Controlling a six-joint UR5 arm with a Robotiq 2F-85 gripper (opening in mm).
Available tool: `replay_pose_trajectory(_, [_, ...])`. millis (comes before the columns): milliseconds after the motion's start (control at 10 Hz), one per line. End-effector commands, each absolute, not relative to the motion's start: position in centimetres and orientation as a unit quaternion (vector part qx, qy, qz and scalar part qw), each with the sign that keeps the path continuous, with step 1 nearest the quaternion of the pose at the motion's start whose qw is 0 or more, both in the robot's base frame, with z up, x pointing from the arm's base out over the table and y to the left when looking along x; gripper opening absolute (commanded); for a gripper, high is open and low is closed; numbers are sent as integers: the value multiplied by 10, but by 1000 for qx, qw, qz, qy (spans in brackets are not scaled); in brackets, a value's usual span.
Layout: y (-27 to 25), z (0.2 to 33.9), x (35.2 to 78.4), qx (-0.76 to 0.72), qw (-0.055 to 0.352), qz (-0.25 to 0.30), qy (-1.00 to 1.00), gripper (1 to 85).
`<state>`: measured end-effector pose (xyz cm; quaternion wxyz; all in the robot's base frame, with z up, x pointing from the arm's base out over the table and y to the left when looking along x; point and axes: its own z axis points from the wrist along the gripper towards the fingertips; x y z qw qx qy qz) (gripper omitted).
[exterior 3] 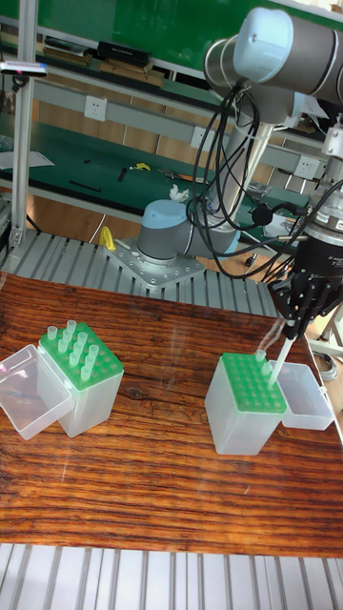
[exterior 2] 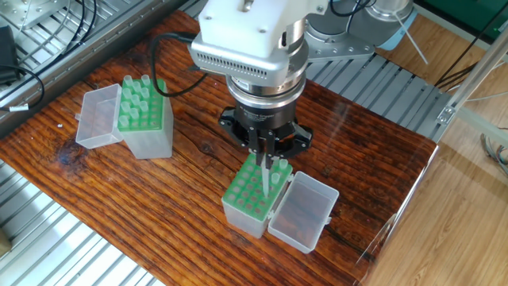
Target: Transfer all large pipette tips from one holder to another
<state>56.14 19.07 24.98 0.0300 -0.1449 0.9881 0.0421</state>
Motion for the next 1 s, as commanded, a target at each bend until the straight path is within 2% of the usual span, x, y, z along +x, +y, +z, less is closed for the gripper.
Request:
replay_pose_trajectory(0, [183, 252, 564, -115, 25, 28, 993, 150])
replay_pose_trajectory(100, [178, 254, 564, -104, 24, 15, 994, 10])
replay_pose_trajectory(300, [179, 254, 565, -102, 27, 16, 994, 10])
replay_pose_trajectory(400, [177, 254, 567, -113, 29, 12, 993, 93])
replay_pose_trajectory(500, [183, 254, 567, -125, 31, 24, 991, 393])
replay_pose_trajectory(600, [184, 254, 567, -132, 31, 26, 990, 493])
replay_pose_trajectory(800, [187, 255, 567, -133, 31, 33, 990, 550])
replay_pose_trajectory(900, [187, 255, 568, -133, 35, 31, 990, 550])
